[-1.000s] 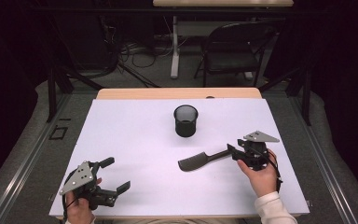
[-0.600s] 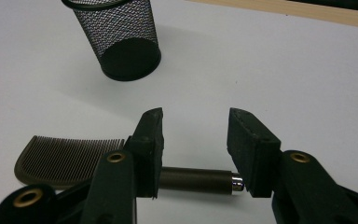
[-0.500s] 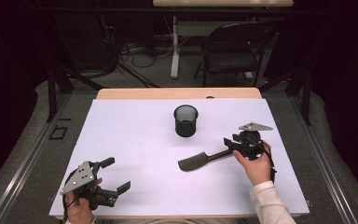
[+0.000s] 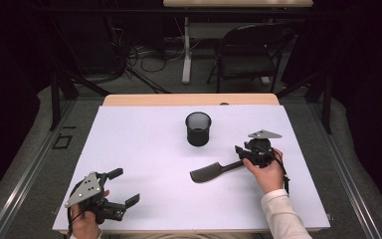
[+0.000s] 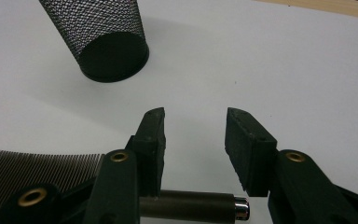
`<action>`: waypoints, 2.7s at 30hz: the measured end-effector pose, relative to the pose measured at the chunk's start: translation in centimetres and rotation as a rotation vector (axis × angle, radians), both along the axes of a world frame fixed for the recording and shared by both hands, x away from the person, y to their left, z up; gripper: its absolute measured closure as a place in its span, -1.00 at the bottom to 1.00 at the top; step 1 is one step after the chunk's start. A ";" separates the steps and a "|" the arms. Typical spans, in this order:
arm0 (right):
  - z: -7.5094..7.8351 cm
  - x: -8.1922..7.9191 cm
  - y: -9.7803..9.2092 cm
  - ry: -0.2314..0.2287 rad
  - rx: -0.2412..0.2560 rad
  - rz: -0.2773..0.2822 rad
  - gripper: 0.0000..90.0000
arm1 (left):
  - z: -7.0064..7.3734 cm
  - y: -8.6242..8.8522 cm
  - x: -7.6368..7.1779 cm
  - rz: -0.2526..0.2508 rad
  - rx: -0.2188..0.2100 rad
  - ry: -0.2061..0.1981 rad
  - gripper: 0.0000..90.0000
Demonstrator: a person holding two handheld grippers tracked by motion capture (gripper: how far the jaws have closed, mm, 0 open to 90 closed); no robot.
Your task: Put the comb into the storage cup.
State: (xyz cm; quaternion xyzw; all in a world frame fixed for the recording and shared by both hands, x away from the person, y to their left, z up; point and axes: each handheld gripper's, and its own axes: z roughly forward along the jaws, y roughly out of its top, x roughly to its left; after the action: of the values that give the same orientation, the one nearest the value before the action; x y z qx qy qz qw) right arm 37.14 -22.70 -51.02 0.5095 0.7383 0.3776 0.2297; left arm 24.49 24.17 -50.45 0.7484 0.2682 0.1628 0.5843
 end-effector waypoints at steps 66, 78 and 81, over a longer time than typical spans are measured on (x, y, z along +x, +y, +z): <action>-3.2 -0.6 -1.0 0.186 -0.091 -0.021 1.00 | -0.2 0.4 0.3 0.018 0.001 0.018 -0.99; -3.6 -2.4 -0.9 0.210 -0.107 0.001 1.00 | -0.3 0.4 0.3 0.019 -0.001 0.020 -0.99; -3.6 -2.6 -0.8 0.216 -0.105 0.003 1.00 | -0.3 0.3 0.3 0.019 -0.001 0.021 -0.99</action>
State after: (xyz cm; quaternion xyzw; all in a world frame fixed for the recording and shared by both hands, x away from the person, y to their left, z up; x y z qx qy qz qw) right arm 34.54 -23.46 -54.64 0.5334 0.7781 0.2819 0.1747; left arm 24.83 24.52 -50.75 0.7470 0.2815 0.1606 0.5805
